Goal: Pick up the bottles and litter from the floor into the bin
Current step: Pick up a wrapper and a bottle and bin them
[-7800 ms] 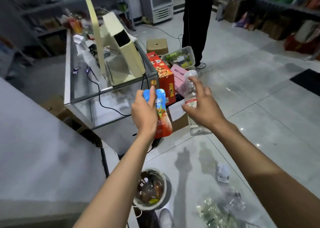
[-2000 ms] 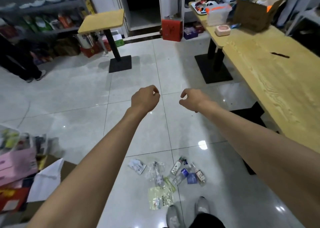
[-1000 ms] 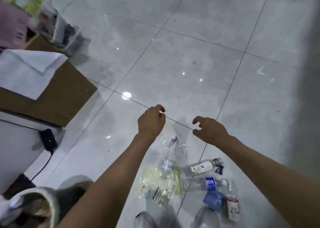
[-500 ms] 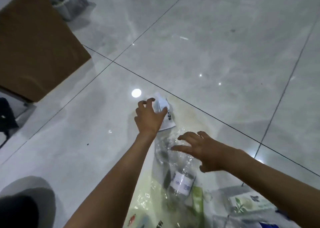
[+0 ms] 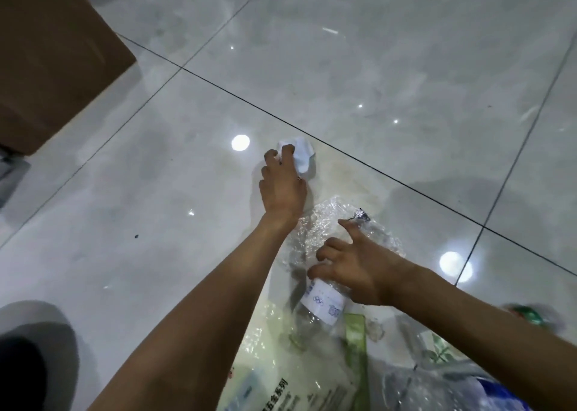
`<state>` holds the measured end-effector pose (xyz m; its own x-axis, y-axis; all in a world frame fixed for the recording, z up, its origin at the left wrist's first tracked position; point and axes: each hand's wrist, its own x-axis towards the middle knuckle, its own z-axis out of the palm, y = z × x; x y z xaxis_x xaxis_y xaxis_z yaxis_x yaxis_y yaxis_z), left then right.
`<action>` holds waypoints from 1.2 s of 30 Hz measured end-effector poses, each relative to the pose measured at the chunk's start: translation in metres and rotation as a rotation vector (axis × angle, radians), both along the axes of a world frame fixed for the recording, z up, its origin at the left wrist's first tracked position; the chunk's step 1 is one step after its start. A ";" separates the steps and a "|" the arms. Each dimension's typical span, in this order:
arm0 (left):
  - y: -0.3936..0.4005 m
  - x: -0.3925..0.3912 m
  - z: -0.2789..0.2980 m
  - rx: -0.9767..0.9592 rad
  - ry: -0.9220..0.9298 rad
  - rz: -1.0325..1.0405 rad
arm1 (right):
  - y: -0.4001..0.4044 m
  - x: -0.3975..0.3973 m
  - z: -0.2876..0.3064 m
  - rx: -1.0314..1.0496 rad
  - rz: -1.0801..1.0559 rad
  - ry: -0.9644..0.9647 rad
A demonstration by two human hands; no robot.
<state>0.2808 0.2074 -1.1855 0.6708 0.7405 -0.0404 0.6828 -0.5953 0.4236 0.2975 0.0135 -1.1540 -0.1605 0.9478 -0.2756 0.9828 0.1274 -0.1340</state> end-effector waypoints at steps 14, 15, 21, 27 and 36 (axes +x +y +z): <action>-0.013 -0.043 0.037 -0.172 -0.320 -0.095 | -0.016 0.007 0.037 0.075 -0.107 0.005; -0.016 -0.046 0.039 -0.155 -0.295 -0.116 | -0.020 0.009 0.042 0.054 -0.125 -0.004; -0.025 -0.058 0.047 -0.126 -0.229 -0.173 | -0.048 0.023 0.063 -0.004 -0.224 -0.010; -0.028 -0.069 0.060 -0.161 -0.205 -0.104 | -0.069 0.025 0.101 -0.016 -0.377 0.019; -0.070 -0.106 0.126 -0.447 -0.091 0.013 | -0.090 -0.007 0.175 -0.156 -0.769 0.392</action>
